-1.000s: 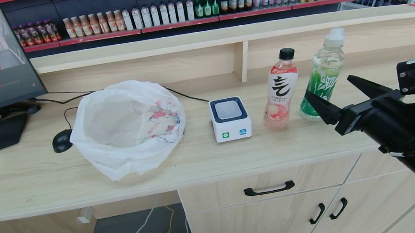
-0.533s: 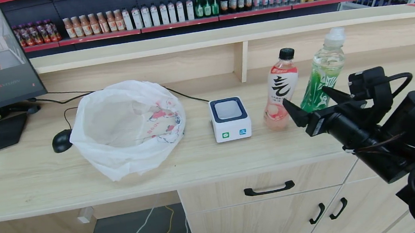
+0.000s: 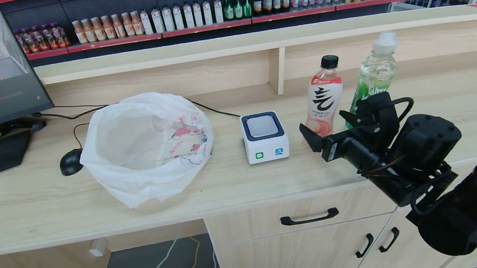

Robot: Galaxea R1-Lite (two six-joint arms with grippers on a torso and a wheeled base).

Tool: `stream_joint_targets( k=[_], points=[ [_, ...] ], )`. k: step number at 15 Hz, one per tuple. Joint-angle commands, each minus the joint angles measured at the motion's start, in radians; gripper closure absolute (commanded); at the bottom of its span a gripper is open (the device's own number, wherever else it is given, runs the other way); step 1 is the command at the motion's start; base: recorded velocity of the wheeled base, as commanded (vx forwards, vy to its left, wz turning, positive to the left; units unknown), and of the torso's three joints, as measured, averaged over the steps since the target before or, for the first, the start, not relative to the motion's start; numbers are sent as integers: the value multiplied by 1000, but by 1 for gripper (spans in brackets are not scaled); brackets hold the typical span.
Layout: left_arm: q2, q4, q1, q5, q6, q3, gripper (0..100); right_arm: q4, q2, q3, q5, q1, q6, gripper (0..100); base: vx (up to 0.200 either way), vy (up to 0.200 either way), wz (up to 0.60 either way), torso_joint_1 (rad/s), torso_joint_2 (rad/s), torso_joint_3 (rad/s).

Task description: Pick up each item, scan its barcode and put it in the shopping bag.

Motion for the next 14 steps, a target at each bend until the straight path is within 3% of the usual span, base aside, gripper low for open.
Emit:
stream_joint_targets(
  k=[1, 14],
  points=[
    [0, 0, 0, 0, -1, 0, 0, 1, 19, -24, -1, -6, -1, 0, 0, 0, 0, 0, 0, 0],
    [0, 0, 0, 0, -1, 0, 0, 14, 140, -250, 4, -73, 2, 0, 0, 0, 0, 0, 0, 0]
  ],
)
